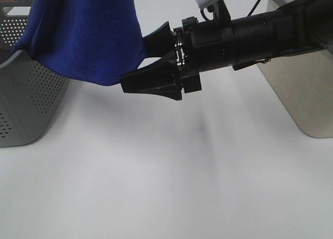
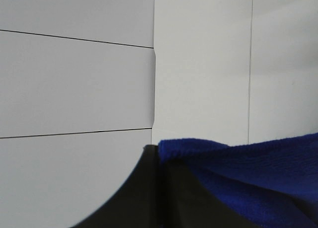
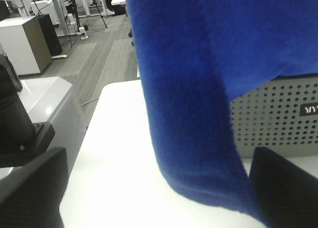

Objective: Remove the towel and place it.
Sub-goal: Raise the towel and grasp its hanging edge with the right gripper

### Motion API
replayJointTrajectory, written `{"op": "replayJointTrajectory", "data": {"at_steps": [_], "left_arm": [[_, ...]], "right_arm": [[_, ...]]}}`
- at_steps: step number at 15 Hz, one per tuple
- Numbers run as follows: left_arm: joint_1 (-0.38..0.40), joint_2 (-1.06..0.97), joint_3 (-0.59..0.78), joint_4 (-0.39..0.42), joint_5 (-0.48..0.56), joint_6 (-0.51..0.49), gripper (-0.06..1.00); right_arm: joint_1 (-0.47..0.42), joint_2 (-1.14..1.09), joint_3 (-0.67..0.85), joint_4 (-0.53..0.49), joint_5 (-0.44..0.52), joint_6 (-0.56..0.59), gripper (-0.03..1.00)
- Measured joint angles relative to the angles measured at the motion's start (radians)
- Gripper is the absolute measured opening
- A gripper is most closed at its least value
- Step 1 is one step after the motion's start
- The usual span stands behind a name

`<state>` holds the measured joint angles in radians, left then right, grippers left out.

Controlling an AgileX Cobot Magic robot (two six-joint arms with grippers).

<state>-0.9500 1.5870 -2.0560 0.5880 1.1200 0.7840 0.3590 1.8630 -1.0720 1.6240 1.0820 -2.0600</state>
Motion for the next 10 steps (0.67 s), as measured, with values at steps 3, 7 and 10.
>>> {"op": "replayJointTrajectory", "data": {"at_steps": [3,7,10], "left_arm": [[0.0,0.0,0.0,-0.001,0.001,0.0,0.0],[0.0,0.0,0.0,-0.001,0.005,-0.002,0.0],[0.0,0.0,0.0,-0.001,0.006,-0.019,0.0]], "right_arm": [[0.0,-0.001,0.0,-0.037,0.0,0.005,0.85],[0.0,-0.001,0.0,-0.052,0.027,0.022,0.49],[0.0,-0.001,0.0,-0.052,0.102,0.032,0.37]]}}
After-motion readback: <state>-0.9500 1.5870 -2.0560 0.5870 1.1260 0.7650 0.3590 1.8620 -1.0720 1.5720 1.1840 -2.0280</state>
